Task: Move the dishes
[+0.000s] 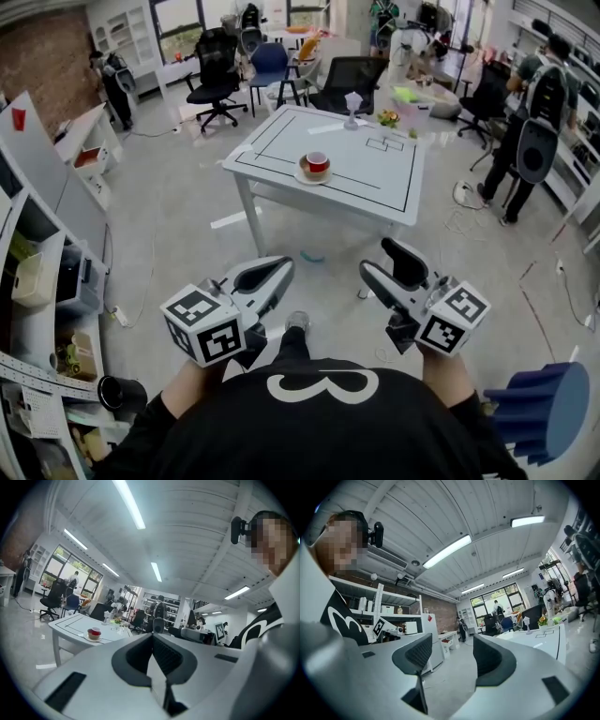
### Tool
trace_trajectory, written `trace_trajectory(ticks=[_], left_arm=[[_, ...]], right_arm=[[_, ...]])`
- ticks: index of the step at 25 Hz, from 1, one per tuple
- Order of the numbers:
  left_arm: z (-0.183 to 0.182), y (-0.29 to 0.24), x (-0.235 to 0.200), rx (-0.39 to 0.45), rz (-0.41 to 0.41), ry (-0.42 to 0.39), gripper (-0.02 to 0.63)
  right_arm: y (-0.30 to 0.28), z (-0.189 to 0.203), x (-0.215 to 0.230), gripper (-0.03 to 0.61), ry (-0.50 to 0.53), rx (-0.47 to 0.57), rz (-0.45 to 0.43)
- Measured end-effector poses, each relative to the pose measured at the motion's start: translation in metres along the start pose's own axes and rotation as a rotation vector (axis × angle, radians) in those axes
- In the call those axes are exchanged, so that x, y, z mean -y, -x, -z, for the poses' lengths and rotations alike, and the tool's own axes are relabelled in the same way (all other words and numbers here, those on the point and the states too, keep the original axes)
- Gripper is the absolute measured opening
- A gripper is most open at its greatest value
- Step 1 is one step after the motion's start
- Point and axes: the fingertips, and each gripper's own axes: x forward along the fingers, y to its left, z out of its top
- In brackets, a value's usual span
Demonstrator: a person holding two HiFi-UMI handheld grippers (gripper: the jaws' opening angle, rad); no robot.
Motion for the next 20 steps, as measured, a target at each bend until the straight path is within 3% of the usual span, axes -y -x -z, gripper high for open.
trace_trajectory(ticks=[8,20], left_arm=[[-0.011,-0.048,-0.085,-0.03,0.032,0.043,0.003],[-0.029,-0.159,-0.264,-0.125,0.049,0.169,0.003]], right_arm=[[-0.065,0.01,0.067,0.293,-0.053,-0.026,0.045],[-0.193,0.025,0.214,0.302,-0.167,-0.106,0.146]])
